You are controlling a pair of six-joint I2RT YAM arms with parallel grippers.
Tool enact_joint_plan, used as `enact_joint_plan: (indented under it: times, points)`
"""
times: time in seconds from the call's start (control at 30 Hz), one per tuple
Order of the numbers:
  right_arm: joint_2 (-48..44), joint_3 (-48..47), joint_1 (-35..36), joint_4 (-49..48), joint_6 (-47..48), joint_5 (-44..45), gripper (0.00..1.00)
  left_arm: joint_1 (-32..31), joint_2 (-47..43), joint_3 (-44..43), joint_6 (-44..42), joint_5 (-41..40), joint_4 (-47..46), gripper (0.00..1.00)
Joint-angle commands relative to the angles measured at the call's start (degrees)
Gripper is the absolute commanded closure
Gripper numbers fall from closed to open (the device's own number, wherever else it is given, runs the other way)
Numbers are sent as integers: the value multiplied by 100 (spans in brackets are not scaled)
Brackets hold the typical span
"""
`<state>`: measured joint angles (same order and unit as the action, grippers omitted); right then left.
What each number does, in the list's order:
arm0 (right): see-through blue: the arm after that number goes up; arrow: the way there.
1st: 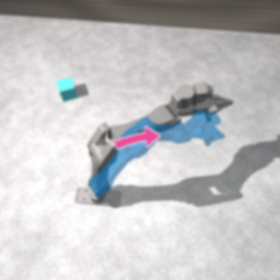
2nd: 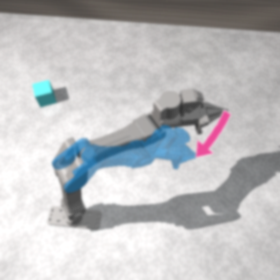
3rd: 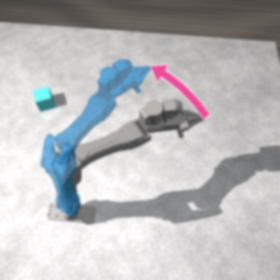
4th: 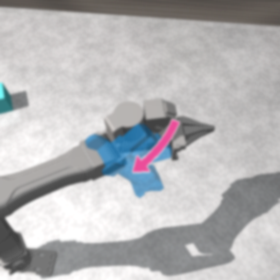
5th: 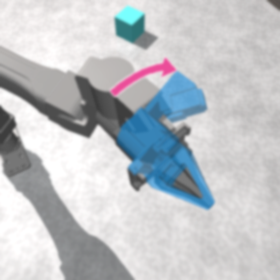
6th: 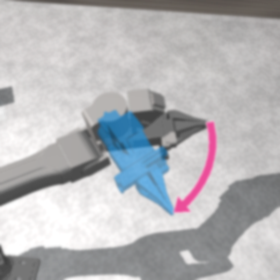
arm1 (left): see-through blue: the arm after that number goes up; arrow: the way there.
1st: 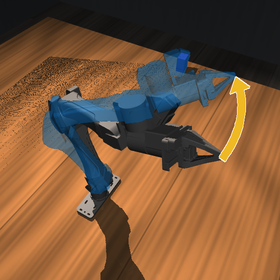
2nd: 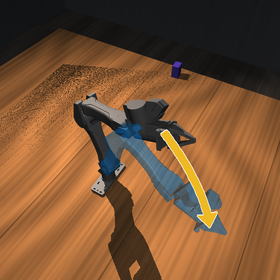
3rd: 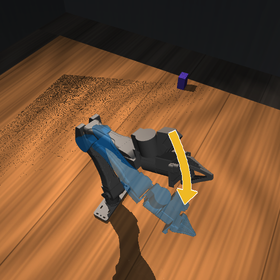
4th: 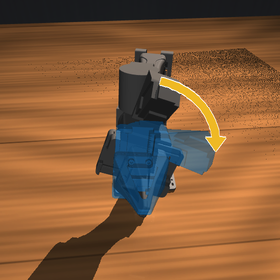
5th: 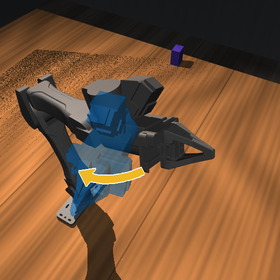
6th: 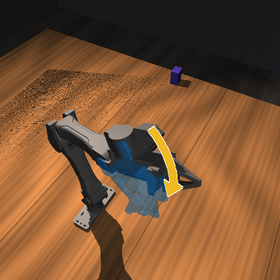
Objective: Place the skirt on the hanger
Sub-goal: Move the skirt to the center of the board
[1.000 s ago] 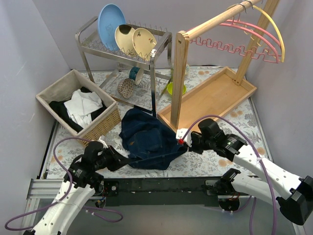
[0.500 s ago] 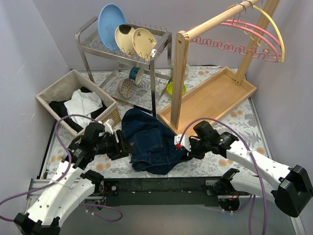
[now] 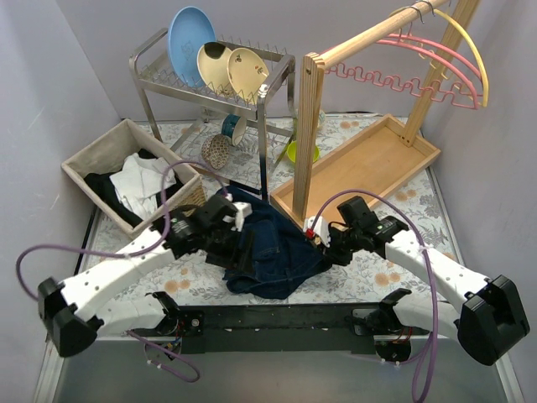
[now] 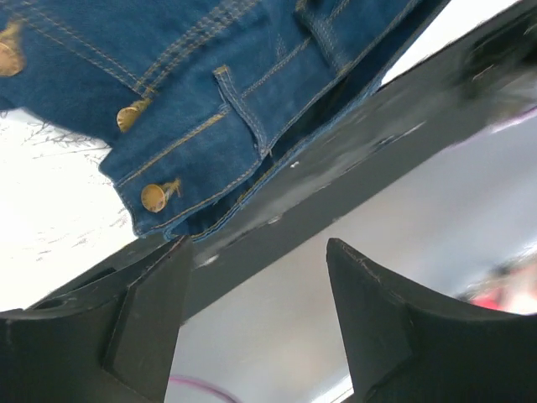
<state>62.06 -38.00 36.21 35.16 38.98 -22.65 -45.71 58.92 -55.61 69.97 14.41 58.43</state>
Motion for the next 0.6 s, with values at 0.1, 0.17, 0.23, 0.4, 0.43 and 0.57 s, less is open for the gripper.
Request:
enact_joint_plan:
  times: [0.1,0.17,0.23,0.4,0.43,0.57]
  points:
    - [-28,-375,-448,97,-49,-670,67,-1308,1148,-1073,-704,-1749,511,35]
    - [-28,-366,-518,79,-49,-740,67,-1352,1140,-1048,-757,-1740,319,35]
    - [16,-384,-605,53,-66,-775,67,-1405,1358,-1100,-583,-1975,387,35]
    - [-36,-419,-816,88,-75,-802,68,-1634,1720,-715,288,-2707,1135,35]
    - [-89,-410,-878,70,-84,-819,68,-1642,1668,-418,332,-2655,1065,35]
    - [-159,-436,-1071,123,-66,-960,69,-1634,1570,-11,403,-2504,661,37]
